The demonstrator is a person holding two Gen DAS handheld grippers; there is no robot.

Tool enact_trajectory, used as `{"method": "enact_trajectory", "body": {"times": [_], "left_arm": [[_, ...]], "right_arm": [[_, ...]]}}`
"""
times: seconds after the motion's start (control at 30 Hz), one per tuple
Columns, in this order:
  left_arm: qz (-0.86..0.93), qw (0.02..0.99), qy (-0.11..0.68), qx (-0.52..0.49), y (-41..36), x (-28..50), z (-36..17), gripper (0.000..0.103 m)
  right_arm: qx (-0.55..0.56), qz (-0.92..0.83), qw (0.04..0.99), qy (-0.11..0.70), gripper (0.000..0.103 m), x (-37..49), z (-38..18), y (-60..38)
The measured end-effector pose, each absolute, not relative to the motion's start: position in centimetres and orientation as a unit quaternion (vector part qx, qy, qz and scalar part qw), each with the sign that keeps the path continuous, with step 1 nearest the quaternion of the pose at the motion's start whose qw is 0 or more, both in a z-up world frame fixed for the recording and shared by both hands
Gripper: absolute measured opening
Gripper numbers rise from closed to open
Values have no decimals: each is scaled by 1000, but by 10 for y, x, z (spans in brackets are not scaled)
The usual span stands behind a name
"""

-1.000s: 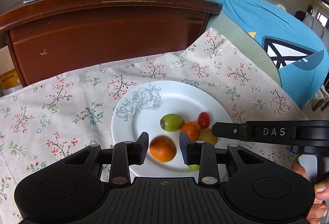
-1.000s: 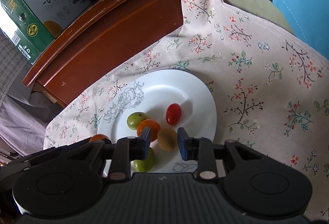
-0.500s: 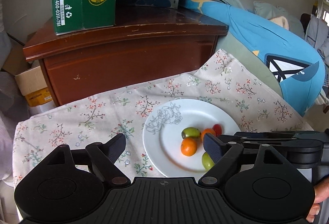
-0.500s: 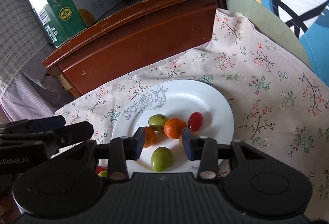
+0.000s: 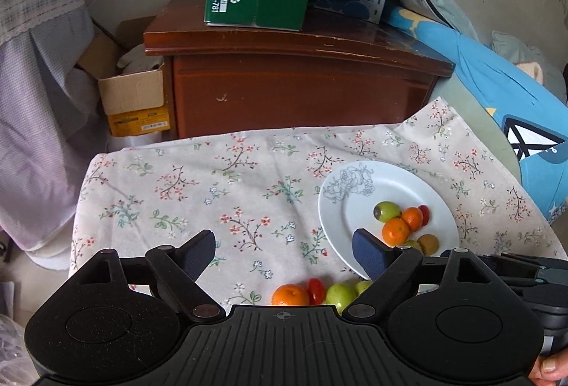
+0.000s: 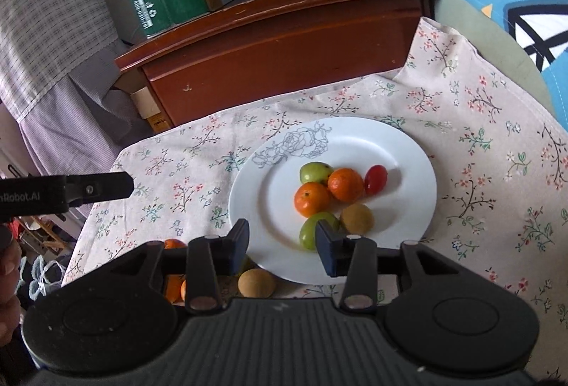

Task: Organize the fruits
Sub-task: 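Withdraw both open grippers from the plate back toward the fruit row, then close left gripper on a mandarin orange while right gripper grasps a small orange fruit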

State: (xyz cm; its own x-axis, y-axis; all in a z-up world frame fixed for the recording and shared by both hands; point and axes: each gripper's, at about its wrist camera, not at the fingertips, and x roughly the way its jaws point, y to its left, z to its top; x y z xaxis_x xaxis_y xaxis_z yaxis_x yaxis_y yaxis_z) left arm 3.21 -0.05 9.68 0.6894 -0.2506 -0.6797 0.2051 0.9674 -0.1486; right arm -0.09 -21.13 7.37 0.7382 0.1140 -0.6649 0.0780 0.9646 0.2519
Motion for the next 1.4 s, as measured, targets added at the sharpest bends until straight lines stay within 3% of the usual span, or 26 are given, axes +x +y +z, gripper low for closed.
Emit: {"method": "enact_trajectory", "body": {"times": [0.33,0.8,0.97,1.03,1.4], "left_arm": [[-130,902,406,-68,20,24,85,93],[-134,892,433,-8,28,14,63,93],[-149,886,438,15,26,10,57,93],[-160,884,439,24,24,8,55,93],[-222,870,436,65,1,-5,47,91]], "right_arm": [[131,66,909,390,42,-12,53,-173],[111,86,908,396,39,2,33,-159],[106,97,909,392,34,4,30,-154],[107,102,908,392,27,5,29,-153],[123,85,898,413,26,-2,41,-167]]}}
